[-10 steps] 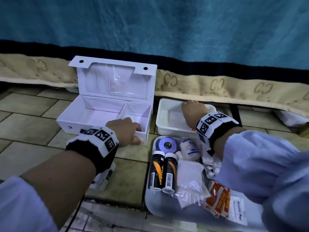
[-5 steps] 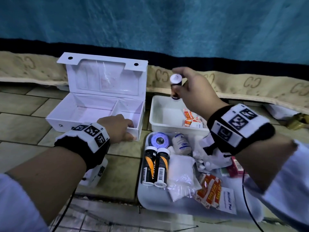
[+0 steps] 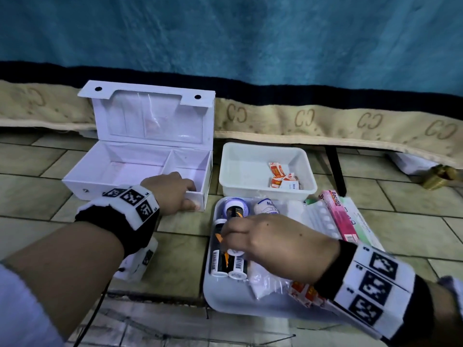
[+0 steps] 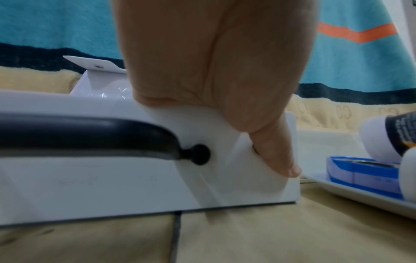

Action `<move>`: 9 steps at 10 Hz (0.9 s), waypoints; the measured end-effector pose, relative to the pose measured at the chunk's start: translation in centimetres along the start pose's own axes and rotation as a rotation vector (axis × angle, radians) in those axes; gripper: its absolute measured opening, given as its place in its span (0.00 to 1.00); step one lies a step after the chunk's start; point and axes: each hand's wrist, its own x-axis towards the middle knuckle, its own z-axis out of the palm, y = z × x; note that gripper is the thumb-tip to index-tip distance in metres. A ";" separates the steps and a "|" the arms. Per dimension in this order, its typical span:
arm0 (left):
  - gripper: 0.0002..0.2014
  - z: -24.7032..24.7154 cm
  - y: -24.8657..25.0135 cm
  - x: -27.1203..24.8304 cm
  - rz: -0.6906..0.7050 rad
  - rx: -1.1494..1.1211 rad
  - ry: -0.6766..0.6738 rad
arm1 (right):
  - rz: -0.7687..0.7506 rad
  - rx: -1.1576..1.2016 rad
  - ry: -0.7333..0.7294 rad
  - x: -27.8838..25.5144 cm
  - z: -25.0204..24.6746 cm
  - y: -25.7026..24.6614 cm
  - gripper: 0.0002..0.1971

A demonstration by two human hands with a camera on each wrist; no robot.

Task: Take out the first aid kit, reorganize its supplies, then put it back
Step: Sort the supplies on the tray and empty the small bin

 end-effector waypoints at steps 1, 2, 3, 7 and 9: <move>0.26 0.0 0.0 0.0 0.000 0.001 -0.003 | 0.010 0.083 0.008 -0.3 0.0 0.2 0.20; 0.26 0.0 0.0 0.0 0.002 -0.001 0.001 | 0.028 0.136 0.030 -0.6 0.0 0.3 0.22; 0.26 0.0 0.0 0.0 0.001 -0.001 -0.001 | 0.028 0.139 0.033 -0.7 0.2 0.2 0.22; 0.26 0.0 0.1 0.0 0.001 0.005 -0.001 | 0.191 0.128 0.082 -0.5 -2.1 1.7 0.17; 0.26 -0.1 0.1 0.1 0.001 0.002 -0.007 | 0.776 -0.092 -0.034 -0.6 -4.5 10.1 0.12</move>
